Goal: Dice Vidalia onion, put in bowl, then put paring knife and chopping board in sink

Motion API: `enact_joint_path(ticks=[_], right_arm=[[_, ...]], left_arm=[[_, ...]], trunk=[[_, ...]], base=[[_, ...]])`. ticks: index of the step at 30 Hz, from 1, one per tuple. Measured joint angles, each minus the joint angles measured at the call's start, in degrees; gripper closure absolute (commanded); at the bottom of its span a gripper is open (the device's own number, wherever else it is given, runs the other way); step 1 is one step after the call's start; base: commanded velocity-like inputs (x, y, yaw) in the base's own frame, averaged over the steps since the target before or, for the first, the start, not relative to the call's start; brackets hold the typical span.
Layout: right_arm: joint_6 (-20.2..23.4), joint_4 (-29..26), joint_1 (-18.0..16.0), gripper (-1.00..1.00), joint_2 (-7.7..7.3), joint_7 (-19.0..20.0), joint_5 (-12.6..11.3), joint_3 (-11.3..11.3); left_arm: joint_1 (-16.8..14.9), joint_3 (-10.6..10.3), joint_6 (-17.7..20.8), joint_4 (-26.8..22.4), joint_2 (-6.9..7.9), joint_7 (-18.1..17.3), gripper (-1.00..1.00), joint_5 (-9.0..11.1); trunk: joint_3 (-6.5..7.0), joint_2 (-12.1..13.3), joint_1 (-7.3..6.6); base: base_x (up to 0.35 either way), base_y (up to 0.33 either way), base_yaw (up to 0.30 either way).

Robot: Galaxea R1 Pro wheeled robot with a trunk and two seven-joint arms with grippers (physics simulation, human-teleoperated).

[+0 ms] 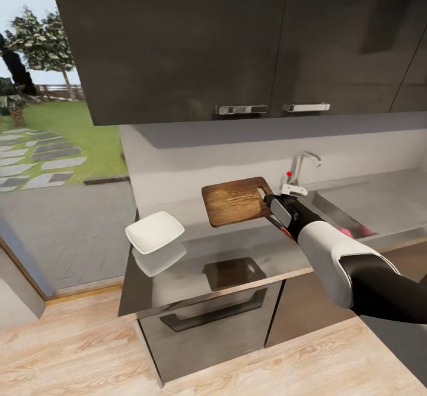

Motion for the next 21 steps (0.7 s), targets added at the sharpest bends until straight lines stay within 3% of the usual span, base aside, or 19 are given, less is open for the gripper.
enact_joint_path(ticks=[11, 21], right_arm=[[0.0, 2.1, 0.0, 1.0, -0.3, 0.0, 0.1, 0.0], [-0.1, 3.6, 0.0, 1.0, -0.2, 0.1, -0.2, 0.1]], left_arm=[[0.0, 0.0, 0.0, 0.3, 0.0, 0.0, -1.0, 0.0], [0.0, 0.0, 0.0, 0.4, 0.0, 0.0, -1.0, 0.1]], trunk=[[-0.76, 0.0, 0.0], [-1.68, 0.0, -0.01]], base=[[0.007, 0.004, 0.0], [0.129, 0.08, 0.0]])
